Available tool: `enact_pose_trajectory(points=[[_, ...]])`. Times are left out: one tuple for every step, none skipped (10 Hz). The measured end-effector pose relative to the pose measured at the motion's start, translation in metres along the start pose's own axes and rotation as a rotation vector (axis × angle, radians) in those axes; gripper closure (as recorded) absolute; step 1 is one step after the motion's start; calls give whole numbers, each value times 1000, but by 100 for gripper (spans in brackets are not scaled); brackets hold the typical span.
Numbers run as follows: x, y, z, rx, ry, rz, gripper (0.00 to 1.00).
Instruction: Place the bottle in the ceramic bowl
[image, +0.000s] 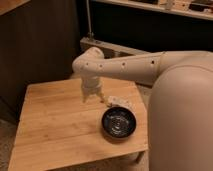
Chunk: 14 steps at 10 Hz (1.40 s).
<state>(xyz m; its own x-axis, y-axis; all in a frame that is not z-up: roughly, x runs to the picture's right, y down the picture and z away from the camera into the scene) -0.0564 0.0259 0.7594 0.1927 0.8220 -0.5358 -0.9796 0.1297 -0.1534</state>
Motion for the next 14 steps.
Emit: enact_pose_trajectory(points=[[-13, -12, 2, -6, -6, -5, 35], [-22, -17, 4, -13, -13, -11, 35], [-26, -20, 5, -14, -13, -14, 35], [-25, -19, 5, -14, -10, -15, 35], [-25, -20, 5, -13, -10, -15, 35], [-25, -20, 5, -13, -10, -15, 35], [-25, -19, 5, -13, -10, -15, 35], [-25, -20, 5, -13, -10, -14, 35], [-25, -20, 5, -13, -10, -15, 35], [-25, -20, 5, -13, -10, -14, 35], [-25, -20, 5, -13, -10, -14, 35], [-25, -20, 5, -13, -10, -14, 35], [-25, -21, 5, -12, -10, -14, 35], [-28, -26, 6, -24, -24, -12, 35]])
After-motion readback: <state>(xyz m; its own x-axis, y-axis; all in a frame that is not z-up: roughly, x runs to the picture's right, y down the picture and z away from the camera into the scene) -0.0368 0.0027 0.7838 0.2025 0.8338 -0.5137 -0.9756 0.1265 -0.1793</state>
